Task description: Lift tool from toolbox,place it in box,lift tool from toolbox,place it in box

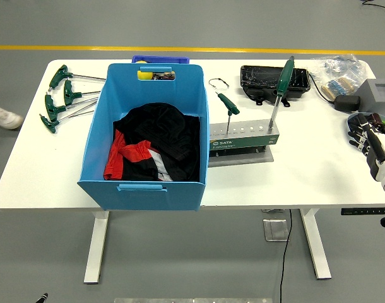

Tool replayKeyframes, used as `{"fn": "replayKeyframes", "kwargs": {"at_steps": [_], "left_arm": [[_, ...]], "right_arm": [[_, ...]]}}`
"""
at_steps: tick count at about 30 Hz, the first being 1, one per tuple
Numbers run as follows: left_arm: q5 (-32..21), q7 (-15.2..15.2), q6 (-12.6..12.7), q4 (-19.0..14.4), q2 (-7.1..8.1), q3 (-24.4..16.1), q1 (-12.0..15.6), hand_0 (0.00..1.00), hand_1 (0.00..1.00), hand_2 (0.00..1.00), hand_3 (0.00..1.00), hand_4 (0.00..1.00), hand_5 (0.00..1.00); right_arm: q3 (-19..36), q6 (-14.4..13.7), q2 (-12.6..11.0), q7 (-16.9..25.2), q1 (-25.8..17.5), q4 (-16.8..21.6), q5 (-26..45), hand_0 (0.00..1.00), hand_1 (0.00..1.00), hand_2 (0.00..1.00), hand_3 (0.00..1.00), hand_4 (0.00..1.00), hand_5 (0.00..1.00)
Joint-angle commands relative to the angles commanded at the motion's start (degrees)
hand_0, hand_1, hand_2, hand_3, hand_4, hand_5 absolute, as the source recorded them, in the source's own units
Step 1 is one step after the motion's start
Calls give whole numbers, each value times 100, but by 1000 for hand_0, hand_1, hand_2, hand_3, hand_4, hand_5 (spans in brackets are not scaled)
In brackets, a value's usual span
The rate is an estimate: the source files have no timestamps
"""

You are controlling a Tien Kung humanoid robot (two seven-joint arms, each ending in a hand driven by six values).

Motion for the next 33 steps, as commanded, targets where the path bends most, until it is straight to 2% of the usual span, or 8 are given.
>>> {"fn": "replayKeyframes", "kwargs": {"at_steps": [12,16,19,21,24,33], "left_arm": [[53,19,1,9,-3,-34,9,824,911,939,857,790,678],[98,39,-1,4,1,-53,15,824,911,938,854,789,677],[130,50,-2,1,1,-67,2,824,911,938,854,789,677],[104,38,-9,1,3,-45,7,823,910,937,849,782,670],[107,39,-9,4,3,-50,1,823,910,937,849,782,670],[6,18,-16,1,-7,14,-29,822,908,936,842,779,666]], "right_arm": [[210,62,-4,-32,2,6,-84,910,881,898,933,998,996],[529,41,138,-38,-4,-25,-307,901,880,908,925,998,979],[585,117,137,-66,9,-18,-398,901,880,908,925,998,979],[679,26,166,-24,0,-41,-364,900,877,905,922,998,970],[587,94,108,-51,3,-43,-389,900,877,905,922,998,970],[497,72,48,-54,6,-50,-210,898,877,904,920,998,965]]}}
